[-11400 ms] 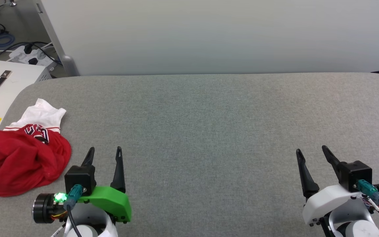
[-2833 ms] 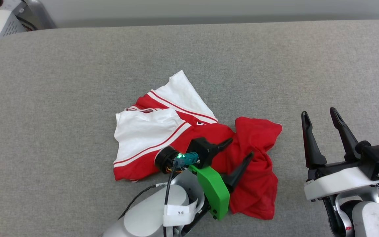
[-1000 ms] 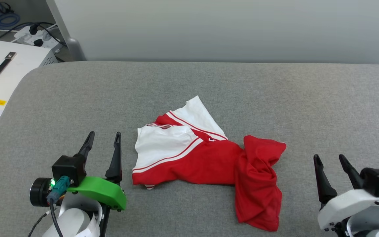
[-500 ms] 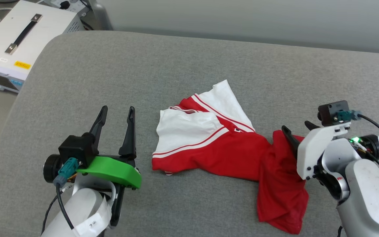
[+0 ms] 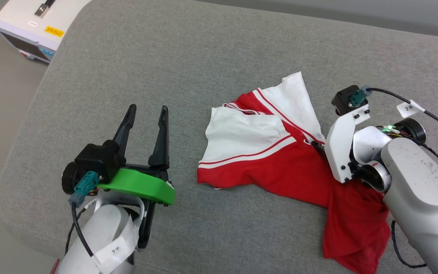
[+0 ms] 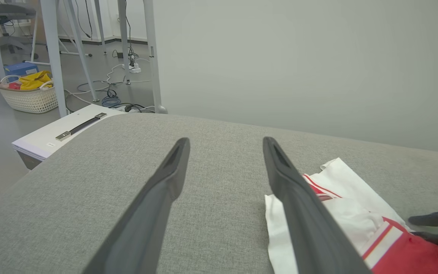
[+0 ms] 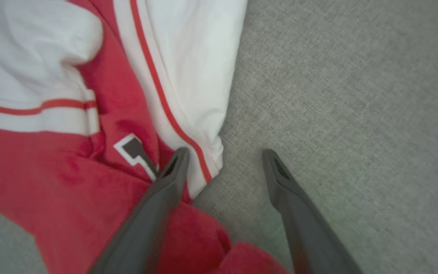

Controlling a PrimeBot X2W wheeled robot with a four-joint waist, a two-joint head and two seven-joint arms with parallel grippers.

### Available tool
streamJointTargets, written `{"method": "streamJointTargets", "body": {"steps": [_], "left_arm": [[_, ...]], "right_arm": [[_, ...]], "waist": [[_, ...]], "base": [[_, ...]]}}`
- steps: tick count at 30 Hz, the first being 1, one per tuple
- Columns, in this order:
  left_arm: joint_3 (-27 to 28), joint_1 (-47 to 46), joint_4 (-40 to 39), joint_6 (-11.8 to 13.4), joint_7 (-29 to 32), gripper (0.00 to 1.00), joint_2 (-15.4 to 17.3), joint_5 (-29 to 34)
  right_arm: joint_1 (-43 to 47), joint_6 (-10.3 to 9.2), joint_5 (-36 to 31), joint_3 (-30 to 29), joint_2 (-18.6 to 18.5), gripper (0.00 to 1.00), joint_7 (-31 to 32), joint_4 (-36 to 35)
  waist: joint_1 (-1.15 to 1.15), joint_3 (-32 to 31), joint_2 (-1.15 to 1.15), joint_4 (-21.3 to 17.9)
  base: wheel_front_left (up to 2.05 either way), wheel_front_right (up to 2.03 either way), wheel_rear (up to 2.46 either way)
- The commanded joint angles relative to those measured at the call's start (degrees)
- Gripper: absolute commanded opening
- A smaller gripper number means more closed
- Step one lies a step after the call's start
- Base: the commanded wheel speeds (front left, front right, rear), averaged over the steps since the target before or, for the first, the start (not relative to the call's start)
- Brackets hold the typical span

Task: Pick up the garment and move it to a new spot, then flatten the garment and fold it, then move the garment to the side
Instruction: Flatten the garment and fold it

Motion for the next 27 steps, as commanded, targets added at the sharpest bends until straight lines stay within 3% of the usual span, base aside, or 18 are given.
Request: {"method": "streamJointTargets", "body": {"steps": [1,6,7,8,14,20,27], "left_arm": [[0.39,-0.75,0.39,-0.66,-0.32,1.0,-0.77,0.74],[2.08,-0.52,1.49,-2.28,-0.32,1.0,-2.59,2.06],[2.4,-0.42,1.72,-2.58,-0.32,1.0,-2.96,2.4],[2.64,-0.31,1.9,-2.81,-0.32,1.0,-3.24,2.65],[4.02,0.77,3.27,-4.21,-0.32,1.0,-4.68,4.11],[5.08,2.55,4.38,-5.02,-0.32,1.0,-4.88,5.37],[5.85,5.33,4.69,-4.77,-0.32,1.0,-4.17,6.13]], "right_arm": [[-0.52,0.39,1.25,1.97,-0.08,1.0,0.59,2.15],[-0.44,0.39,5.42,8.43,-0.46,0.98,5.67,7.45],[-0.25,0.39,6.61,9.47,-0.49,0.45,7.26,8.17],[-0.24,0.39,7.51,10.21,-0.53,0.0,8.14,8.38],[-3.15,0.39,10.65,10.76,-1.98,0.0,5.22,7.33],[-5.42,0.39,10.1,5.2,-3.91,0.0,-2.29,6.32],[1.63,0.39,7.36,-3.08,-7.18,0.0,-7.32,2.22]], "waist": [[-0.01,1.35,0.0,1.65],[-0.01,1.47,0.0,2.41],[-0.01,1.39,0.0,2.49],[-0.01,1.3,0.0,2.52],[-0.01,-0.15,0.0,2.34],[-0.01,-3.32,0.0,1.1],[-0.01,-6.71,0.0,-2.11]], "base": [[0.0,0.0,0.0],[0.0,0.0,0.0],[0.0,0.0,0.0],[0.0,0.0,0.0],[0.0,0.0,0.0],[0.0,0.0,0.0],[0.0,0.0,0.0]]}}
